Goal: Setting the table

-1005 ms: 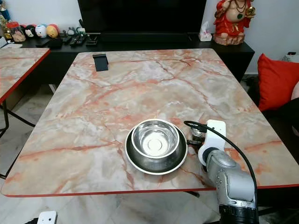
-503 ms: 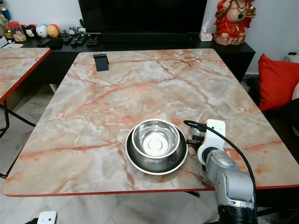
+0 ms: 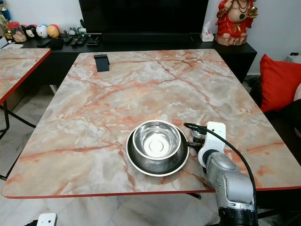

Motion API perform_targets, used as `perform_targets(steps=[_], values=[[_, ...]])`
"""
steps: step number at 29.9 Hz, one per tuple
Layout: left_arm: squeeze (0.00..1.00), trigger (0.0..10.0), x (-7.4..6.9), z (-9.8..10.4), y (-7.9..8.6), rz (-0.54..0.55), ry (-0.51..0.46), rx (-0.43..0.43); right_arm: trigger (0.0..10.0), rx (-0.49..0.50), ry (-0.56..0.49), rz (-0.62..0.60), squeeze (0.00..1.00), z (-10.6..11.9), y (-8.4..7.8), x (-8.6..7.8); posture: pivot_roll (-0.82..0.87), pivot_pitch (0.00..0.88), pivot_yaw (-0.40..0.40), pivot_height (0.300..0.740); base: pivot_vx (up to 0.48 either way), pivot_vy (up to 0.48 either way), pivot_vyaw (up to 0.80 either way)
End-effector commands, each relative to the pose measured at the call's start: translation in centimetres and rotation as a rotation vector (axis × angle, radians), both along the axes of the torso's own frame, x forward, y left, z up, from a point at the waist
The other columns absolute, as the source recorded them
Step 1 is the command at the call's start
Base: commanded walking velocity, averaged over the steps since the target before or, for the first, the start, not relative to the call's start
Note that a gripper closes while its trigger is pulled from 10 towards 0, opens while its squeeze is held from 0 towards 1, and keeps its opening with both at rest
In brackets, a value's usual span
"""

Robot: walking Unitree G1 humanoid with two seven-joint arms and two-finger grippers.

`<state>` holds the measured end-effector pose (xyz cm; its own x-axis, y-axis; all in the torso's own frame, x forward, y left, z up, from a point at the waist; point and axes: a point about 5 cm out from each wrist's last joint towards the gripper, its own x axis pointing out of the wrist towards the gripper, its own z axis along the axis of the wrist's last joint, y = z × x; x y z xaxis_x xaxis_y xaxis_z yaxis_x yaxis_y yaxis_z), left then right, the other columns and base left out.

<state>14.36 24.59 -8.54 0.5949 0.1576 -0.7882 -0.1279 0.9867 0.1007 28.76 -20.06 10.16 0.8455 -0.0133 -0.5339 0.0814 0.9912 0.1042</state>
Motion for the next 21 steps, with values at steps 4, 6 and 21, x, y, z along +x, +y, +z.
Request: perform_targets(steps=[4, 6, 21], values=[[0.0, 10.0, -0.68, -0.24, 0.25, 0.007, 0.034, 0.0, 10.0, 0.002, 0.001, 0.005, 0.0, -0.18, 0.2, 0.03, -0.1, 0.0, 0.006, 0.707, 0.0, 0.0, 0.0], [0.0, 10.0, -0.65, -0.24, 0.22, 0.006, 0.033, -0.001, 10.0, 0.0, 0.002, 0.004, 0.0, -0.21, 0.19, 0.04, -0.1, 0.0, 0.005, 0.707, 0.0, 0.0, 0.0], [0.0, 10.0, -0.31, -0.12, 0.21, 0.003, 0.026, -0.001, 10.0, -0.003, -0.004, 0.005, 0.0, -0.2, 0.22, 0.21, -0.1, 0.0, 0.007, 0.707, 0.0, 0.0, 0.0]])
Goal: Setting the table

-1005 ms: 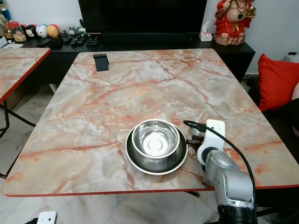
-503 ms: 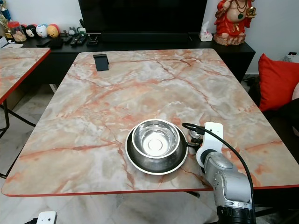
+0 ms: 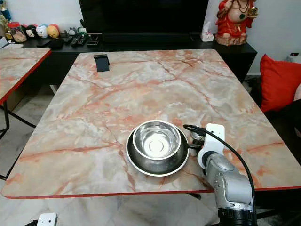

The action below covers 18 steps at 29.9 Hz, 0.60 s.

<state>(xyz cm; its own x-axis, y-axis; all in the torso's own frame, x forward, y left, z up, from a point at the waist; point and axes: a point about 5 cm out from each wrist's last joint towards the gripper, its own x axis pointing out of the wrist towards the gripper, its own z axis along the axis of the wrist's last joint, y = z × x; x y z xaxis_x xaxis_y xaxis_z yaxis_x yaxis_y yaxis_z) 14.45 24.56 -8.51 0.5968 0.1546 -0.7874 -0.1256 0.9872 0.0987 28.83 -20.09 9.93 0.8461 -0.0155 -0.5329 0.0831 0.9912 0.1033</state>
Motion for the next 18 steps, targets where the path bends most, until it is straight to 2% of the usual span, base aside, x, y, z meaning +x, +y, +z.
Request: perform_targets(steps=[1, 18], values=[[0.0, 10.0, -0.4, -0.15, 0.24, 0.005, 0.028, 0.001, 10.0, -0.002, -0.003, 0.007, 0.0, 0.05, 0.26, 0.16, -0.1, 0.0, 0.008, 0.707, 0.0, 0.0, 0.0], [0.0, 10.0, -0.4, -0.22, -0.02, 0.0, 0.027, -0.001, 10.0, -0.004, -0.001, 0.003, 0.0, 0.01, 0.18, 0.09, -0.1, 0.0, 0.007, 0.707, 0.0, 0.0, 0.0]])
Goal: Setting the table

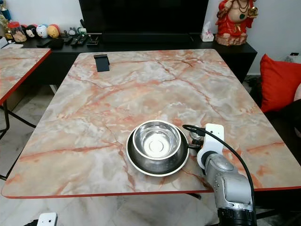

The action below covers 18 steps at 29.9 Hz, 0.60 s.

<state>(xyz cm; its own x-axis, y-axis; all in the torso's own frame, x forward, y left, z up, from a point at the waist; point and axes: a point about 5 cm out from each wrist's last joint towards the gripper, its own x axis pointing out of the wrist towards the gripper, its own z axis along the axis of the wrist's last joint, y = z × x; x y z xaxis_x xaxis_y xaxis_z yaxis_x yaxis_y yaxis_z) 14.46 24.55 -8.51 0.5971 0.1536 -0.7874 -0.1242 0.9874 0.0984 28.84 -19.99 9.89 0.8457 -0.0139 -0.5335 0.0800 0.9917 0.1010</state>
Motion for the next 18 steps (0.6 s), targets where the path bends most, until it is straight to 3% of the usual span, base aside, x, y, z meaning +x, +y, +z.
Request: perform_targets(steps=[1, 11, 12, 18], values=[[0.0, 10.0, -0.41, -0.22, 0.0, 0.001, 0.027, 0.0, 10.0, -0.001, -0.002, 0.0, 0.0, 0.05, 0.08, 0.07, -0.1, 0.0, 0.007, 0.707, 0.0, 0.0, 0.0], [0.0, 10.0, -0.5, -0.2, 0.24, 0.005, 0.034, 0.001, 10.0, 0.0, -0.002, 0.001, 0.0, 0.06, 0.1, 0.11, -0.1, 0.0, 0.009, 0.707, 0.0, 0.0, 0.0], [0.0, 10.0, -0.55, -0.2, 0.29, 0.005, 0.035, 0.002, 10.0, 0.0, -0.003, 0.001, 0.05, 0.07, 0.11, 0.12, -0.1, 0.0, 0.008, 0.707, 0.0, 0.0, 0.0], [0.0, 10.0, -0.6, -0.2, 0.33, 0.004, 0.035, 0.003, 10.0, 0.002, -0.005, 0.001, 0.07, 0.08, 0.14, 0.15, -0.11, 0.0, 0.012, 0.707, 0.0, 0.0, 0.0]])
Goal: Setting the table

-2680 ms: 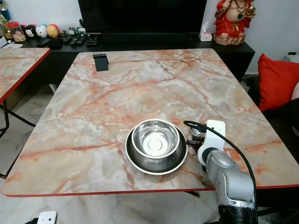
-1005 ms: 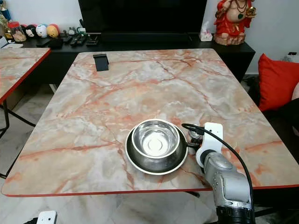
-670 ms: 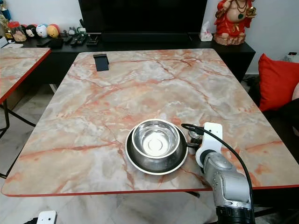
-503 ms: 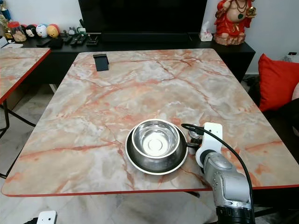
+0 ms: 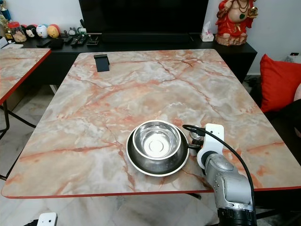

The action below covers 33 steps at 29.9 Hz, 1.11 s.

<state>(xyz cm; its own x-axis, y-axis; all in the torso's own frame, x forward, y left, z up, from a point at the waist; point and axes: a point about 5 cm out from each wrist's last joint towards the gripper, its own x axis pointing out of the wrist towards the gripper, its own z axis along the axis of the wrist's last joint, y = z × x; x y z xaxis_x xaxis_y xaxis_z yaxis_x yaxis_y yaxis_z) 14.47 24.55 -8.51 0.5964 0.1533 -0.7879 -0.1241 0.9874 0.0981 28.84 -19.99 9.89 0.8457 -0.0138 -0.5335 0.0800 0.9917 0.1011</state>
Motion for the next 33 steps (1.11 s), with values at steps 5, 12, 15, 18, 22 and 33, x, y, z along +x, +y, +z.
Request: perform_targets(steps=[5, 12, 15, 18, 22, 33], values=[[0.0, 10.0, -0.55, -0.2, 0.23, 0.001, 0.032, 0.003, 10.0, 0.002, -0.006, -0.002, 0.07, 0.11, 0.1, 0.18, -0.11, 0.0, 0.01, 0.707, 0.0, 0.0, 0.0], [0.0, 10.0, -0.38, -0.18, 0.11, -0.001, 0.029, 0.002, 10.0, 0.002, -0.006, -0.004, 0.13, 0.13, 0.06, 0.22, -0.11, 0.0, 0.011, 0.707, 0.0, 0.0, 0.0], [0.0, 10.0, -0.28, -0.16, 0.06, -0.003, 0.028, 0.002, 10.0, 0.001, -0.007, -0.004, 0.13, 0.16, 0.07, 0.25, -0.11, 0.0, 0.011, 0.707, 0.0, 0.0, 0.0], [0.0, 10.0, -0.22, -0.15, 0.01, -0.004, 0.026, 0.001, 10.0, 0.003, -0.007, -0.004, 0.26, 0.15, 0.07, 0.24, -0.11, 0.0, 0.014, 0.707, 0.0, 0.0, 0.0], [0.0, 10.0, -0.18, -0.15, -0.04, -0.007, 0.026, 0.001, 10.0, 0.004, -0.004, -0.004, 0.27, 0.09, 0.09, 0.18, -0.11, 0.0, 0.013, 0.707, 0.0, 0.0, 0.0], [0.0, 10.0, -0.07, -0.15, -0.19, -0.009, 0.023, 0.003, 10.0, 0.007, -0.006, 0.001, 0.28, 0.08, 0.2, 0.24, -0.11, 0.0, 0.012, 0.707, 0.0, 0.0, 0.0]])
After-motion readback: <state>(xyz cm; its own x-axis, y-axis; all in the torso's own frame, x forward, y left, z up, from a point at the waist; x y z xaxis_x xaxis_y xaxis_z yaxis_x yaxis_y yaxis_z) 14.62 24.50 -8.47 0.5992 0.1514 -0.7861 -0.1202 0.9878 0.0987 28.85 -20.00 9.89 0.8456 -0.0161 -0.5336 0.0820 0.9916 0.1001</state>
